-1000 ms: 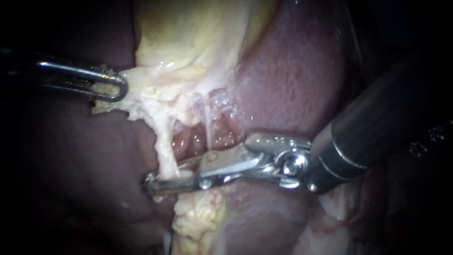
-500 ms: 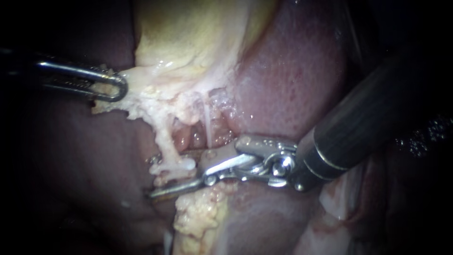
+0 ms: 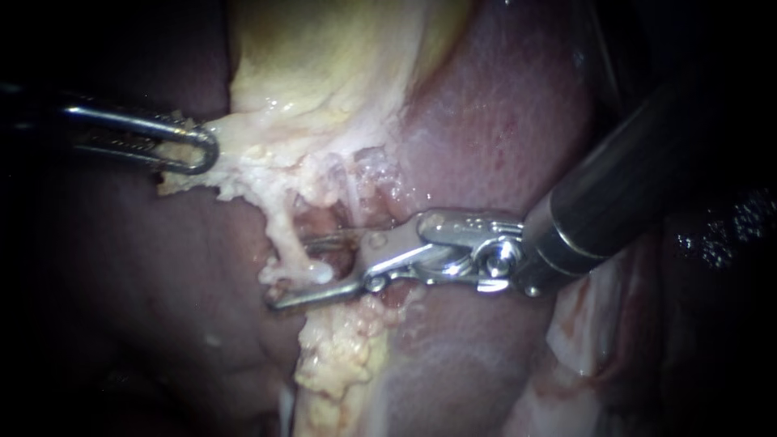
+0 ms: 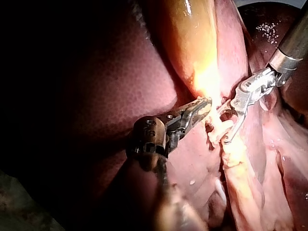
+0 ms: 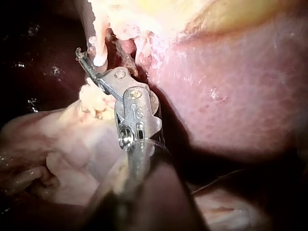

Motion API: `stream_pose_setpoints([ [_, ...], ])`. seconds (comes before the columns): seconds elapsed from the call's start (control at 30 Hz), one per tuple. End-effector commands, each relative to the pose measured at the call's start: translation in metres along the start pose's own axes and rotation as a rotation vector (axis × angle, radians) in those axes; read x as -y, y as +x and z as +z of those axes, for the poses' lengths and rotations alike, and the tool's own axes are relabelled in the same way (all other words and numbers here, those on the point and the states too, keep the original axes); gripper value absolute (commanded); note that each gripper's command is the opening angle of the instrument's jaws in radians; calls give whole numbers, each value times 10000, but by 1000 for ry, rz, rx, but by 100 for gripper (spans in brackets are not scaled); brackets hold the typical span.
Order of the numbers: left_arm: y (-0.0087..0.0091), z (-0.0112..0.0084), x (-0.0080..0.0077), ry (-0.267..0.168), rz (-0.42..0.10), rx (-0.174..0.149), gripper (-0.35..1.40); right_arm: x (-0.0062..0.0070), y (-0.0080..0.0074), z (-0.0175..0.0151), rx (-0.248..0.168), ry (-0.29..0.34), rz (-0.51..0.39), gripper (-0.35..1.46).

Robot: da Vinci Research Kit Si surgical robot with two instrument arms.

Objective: Going back second clip left tube

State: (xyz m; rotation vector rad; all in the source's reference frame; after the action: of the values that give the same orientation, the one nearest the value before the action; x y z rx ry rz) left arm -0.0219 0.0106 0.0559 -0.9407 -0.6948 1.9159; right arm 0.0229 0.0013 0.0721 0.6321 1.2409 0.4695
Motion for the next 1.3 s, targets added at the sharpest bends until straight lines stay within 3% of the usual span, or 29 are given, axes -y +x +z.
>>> stream_pose_setpoints([
  [0.03, 0, -1, 0, 0, 0, 0, -35, 2, -1, -3, 1, 4, -15, 50],
  [0.2, -1, -2, 0, 0, 0, 0, -35, 18, -6, -26, 5, 14, -90, 50],
  [0.43, -1, -2, 0, 0, 0, 0, -35, 49, -12, -80, 10, -58, -284, 50],
  [0.57, -1, -2, 0, 1, 0, 3, -35, 61, -9, -121, 56, -85, -345, 50],
  [0.67, 0, -2, 0, 1, 0, 3, -35, 61, -3, -147, 121, -93, -372, 50],
  [0.73, 0, -1, 0, 1, 0, 3, -35, 59, 1, -161, 141, -102, -375, 50],
  [0.87, 0, -1, 0, 1, 0, 2, -35, 55, 8, -183, 144, -101, -386, 50],
  [1.07, 0, 0, -1, 2, 0, 2, -35, 54, 9, -192, 145, -95, -388, 50],
  [1.3, -8, 23, -1, -7, 4, 7, -35, 54, 8, -192, 145, -94, -395, 50],
])
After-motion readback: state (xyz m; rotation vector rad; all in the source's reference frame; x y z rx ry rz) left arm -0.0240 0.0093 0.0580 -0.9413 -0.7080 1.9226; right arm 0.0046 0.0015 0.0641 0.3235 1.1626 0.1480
